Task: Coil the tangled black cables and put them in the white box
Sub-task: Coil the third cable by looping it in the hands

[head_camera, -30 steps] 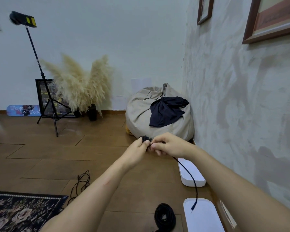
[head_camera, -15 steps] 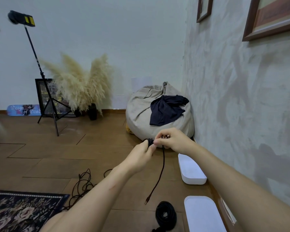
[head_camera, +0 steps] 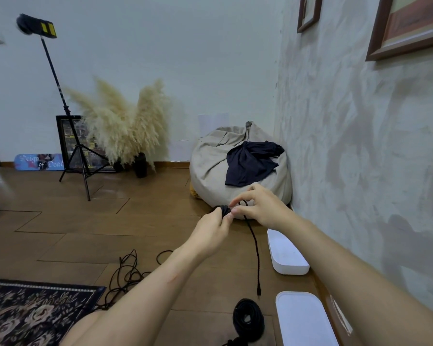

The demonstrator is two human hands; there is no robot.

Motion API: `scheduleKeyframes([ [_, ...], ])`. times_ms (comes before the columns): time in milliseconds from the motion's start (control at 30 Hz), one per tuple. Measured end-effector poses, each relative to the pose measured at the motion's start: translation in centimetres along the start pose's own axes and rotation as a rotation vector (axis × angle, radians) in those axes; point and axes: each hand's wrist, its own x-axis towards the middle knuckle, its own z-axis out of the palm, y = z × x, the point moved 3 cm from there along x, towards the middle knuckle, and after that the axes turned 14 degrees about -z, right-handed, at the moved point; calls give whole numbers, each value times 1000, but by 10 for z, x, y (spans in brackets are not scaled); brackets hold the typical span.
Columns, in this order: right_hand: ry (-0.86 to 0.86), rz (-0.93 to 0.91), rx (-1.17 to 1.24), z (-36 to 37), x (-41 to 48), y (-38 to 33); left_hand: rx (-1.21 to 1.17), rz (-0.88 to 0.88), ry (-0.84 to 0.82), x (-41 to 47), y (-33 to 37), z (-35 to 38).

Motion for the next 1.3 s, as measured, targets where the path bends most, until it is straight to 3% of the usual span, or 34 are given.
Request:
scheduleKeyframes([
  [267,-85,-10,-181,6,3,-5,13,-19,27,0,0,-2],
  [467,-85,166,-34,10,3,-9,28,-24,11,-1,0,-1],
  [800,-160,71,-179,12,1,-6,-5,-37,-10,-2,1,1],
  [1300,-20,111,394,0,-8,10,-282,-79,-47,5,-6,-7],
])
